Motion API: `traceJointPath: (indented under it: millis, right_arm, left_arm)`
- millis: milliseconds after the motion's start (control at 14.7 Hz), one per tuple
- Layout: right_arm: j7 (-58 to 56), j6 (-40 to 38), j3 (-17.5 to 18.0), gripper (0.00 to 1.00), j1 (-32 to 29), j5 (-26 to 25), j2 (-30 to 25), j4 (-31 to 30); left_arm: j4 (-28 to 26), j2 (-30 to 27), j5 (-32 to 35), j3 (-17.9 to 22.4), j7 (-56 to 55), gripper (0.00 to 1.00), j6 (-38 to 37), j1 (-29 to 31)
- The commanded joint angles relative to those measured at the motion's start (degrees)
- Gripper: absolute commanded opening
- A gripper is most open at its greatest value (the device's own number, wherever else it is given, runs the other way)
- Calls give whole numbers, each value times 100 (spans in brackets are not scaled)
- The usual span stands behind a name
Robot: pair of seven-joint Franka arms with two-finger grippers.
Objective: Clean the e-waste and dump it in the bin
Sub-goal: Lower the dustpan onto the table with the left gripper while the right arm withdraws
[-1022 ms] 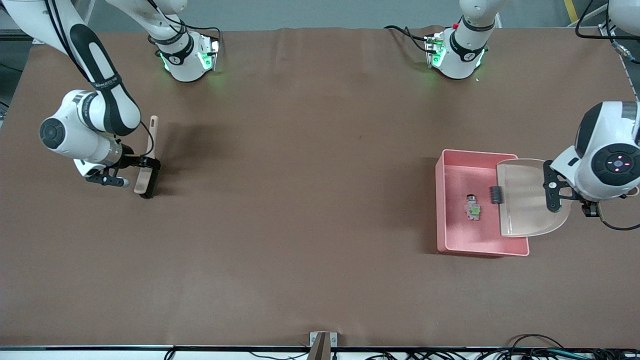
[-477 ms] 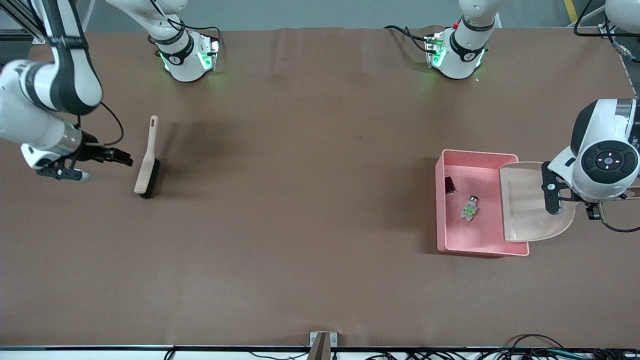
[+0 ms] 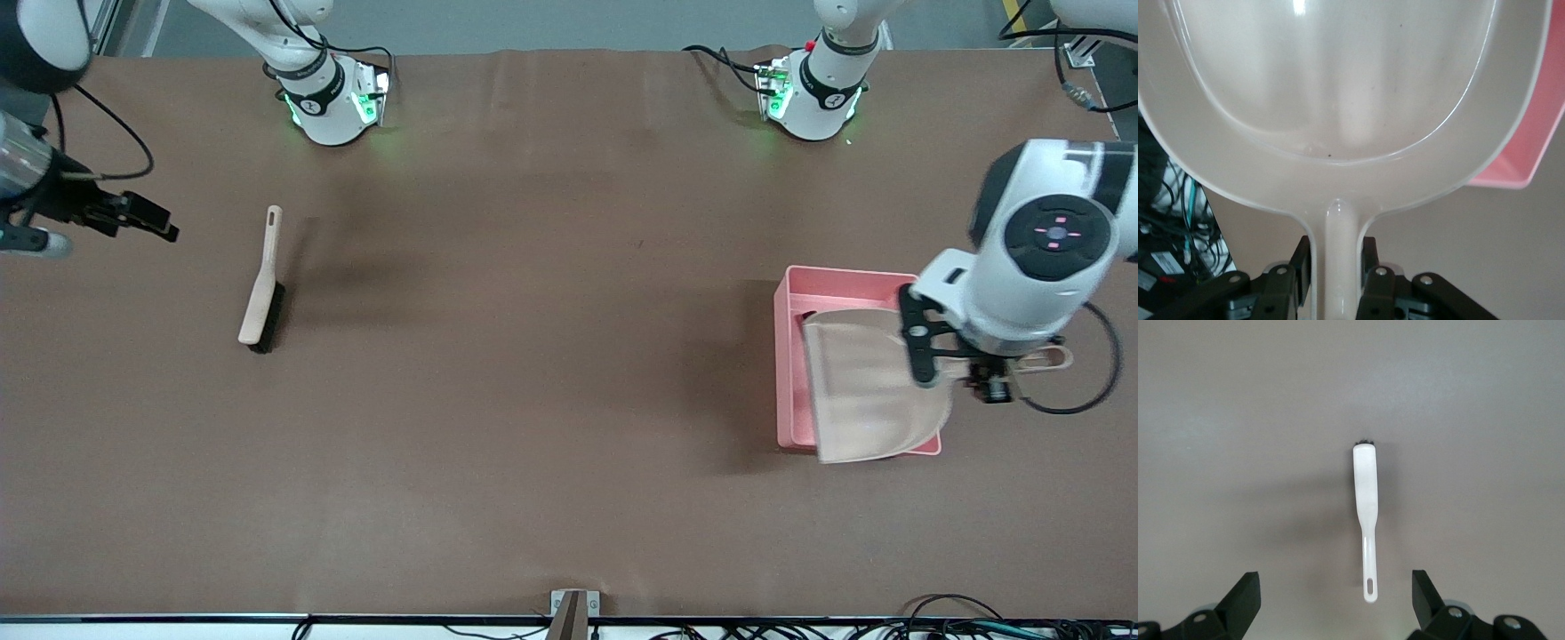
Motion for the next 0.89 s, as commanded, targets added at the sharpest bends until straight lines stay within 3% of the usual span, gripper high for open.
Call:
traceJointPath:
  millis: [0,204,409,545,818]
  right_arm:
    - [163,-462,42,100,49,-59,126,743]
    - [128,-657,42,100,75,-172,187,1324]
    - [67,-718,25,100,66,-287,704,2070]
    - [-91,-884,25,100,49,-357,995,2519]
    - [-65,-937,7,100,31,-393,1163,2810]
  left_arm:
    - [245,431,-76,-19,-727,1,7,-621]
    - [324,826,-76,-10,-1571,1,139,-1228]
    - [333,1318,-33,8,-2520,1,402,-1755]
    - [333,1626,-15,69,-2750,1,622,-2020]
    - [324,2022,99,218,-2751,2,1053,-2309]
